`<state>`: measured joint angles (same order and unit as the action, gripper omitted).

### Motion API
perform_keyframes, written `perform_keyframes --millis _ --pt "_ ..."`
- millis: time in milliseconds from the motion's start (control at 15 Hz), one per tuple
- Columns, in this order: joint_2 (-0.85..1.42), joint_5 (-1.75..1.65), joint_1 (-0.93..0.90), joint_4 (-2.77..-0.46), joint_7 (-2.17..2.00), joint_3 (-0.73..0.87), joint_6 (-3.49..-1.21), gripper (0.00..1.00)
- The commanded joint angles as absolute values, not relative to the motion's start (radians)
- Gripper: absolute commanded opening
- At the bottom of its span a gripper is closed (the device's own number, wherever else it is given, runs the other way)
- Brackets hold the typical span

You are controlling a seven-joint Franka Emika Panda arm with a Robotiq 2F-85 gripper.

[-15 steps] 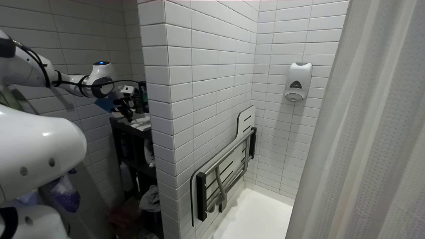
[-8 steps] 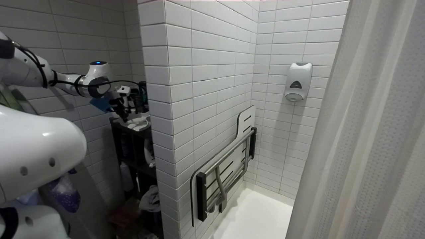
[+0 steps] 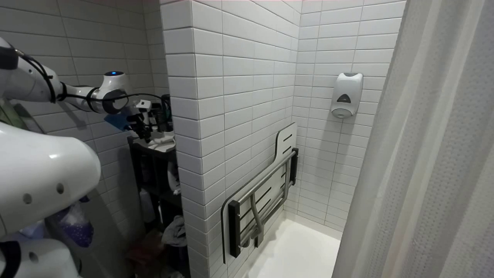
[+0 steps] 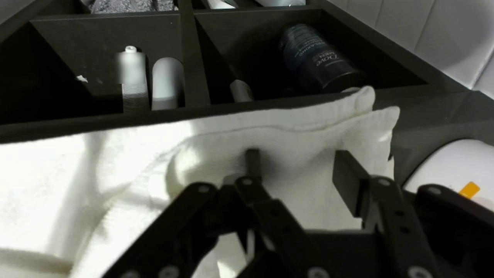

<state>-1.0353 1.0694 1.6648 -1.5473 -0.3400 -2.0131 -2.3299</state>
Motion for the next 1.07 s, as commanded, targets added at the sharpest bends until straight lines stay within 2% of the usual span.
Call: perform_keyframes --millis 0,67,200,1000 --pt "-1.059 1.100 1.683 -1.526 -0.327 -2.000 -2.305 0.85" --pt "-1.060 1.099 1.684 -1.525 -0.328 -1.999 -2.305 0.93" --pt "-1.064 1.097 1.686 -1.524 -0.332 -1.996 -2.305 1.00" --pt "-1.065 1.085 1.675 -1.533 -0.340 -1.965 -2.316 1.00"
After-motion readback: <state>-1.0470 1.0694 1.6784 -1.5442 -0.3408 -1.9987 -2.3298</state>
